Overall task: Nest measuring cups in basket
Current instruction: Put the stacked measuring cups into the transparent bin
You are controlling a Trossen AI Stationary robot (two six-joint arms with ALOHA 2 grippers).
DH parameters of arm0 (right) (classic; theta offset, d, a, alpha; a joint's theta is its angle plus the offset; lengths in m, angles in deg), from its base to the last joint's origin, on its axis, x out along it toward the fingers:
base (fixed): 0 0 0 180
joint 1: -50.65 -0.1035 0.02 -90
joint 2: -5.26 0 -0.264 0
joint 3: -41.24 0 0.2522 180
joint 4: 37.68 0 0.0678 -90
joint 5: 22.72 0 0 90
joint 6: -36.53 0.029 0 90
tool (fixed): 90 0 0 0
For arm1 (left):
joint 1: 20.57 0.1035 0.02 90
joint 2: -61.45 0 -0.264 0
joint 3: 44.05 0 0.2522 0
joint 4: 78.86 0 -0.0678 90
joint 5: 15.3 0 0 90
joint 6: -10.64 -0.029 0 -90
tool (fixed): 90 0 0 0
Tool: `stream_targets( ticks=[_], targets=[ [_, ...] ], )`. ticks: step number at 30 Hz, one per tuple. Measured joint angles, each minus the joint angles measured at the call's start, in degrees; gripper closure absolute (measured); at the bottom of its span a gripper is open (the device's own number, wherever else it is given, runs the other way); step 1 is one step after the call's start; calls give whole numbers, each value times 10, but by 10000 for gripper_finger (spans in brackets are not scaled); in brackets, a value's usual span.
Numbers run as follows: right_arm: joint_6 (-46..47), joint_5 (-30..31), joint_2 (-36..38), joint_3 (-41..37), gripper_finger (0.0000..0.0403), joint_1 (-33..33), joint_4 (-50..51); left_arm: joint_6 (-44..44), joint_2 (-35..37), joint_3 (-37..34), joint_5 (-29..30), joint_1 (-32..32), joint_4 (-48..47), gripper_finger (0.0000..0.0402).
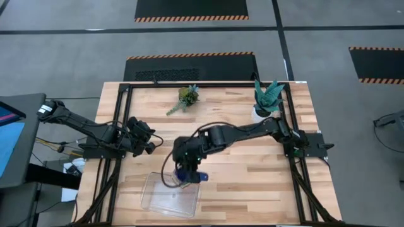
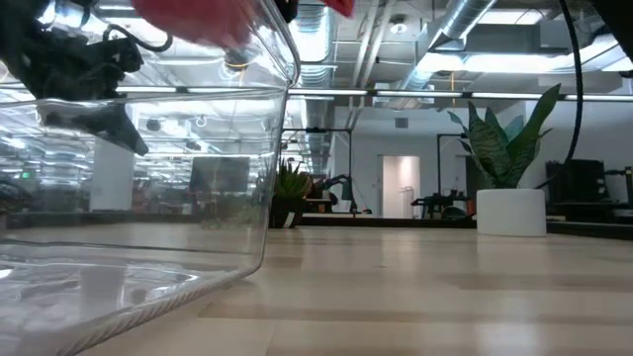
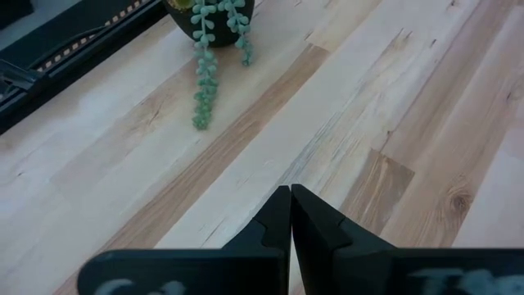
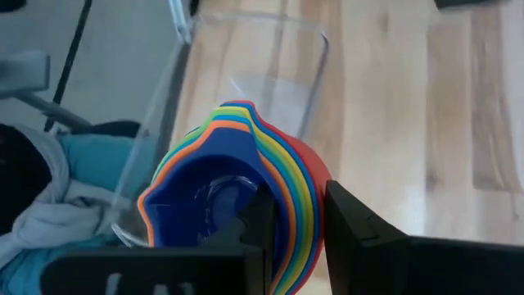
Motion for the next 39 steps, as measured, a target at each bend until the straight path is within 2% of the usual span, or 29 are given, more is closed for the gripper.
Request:
stream_targets(
  ticks=[7,9,12,14,16,19,21,24,26,39],
  targets=[
    [35,47,-24,-5,326,-32,-83,0,0,0,2,0,1,402],
    [45,54,-27,-8,326,-39,-75,0,0,0,2,0,0,401],
    [61,59,-45,-6,326,-44,-126,0,0,0,2,0,1,401],
    [64,60,-47,-8,326,-47,-117,0,0,0,2,0,1,401],
    [71,56,-60,-6,326,-50,-164,0,0,0,2,0,1,401],
    [80,65,-64,-8,326,-51,-147,0,0,0,2,0,0,401],
    [83,66,-77,-7,326,-53,-193,0,0,0,2,0,0,401],
    [89,68,-87,-7,326,-56,-191,0,-1,0,2,0,0,401],
    [95,66,-99,-7,326,-57,-225,0,-1,0,2,0,-4,401],
    [115,82,-130,-7,326,-71,-225,-11,-3,0,2,0,-4,401]
  ],
)
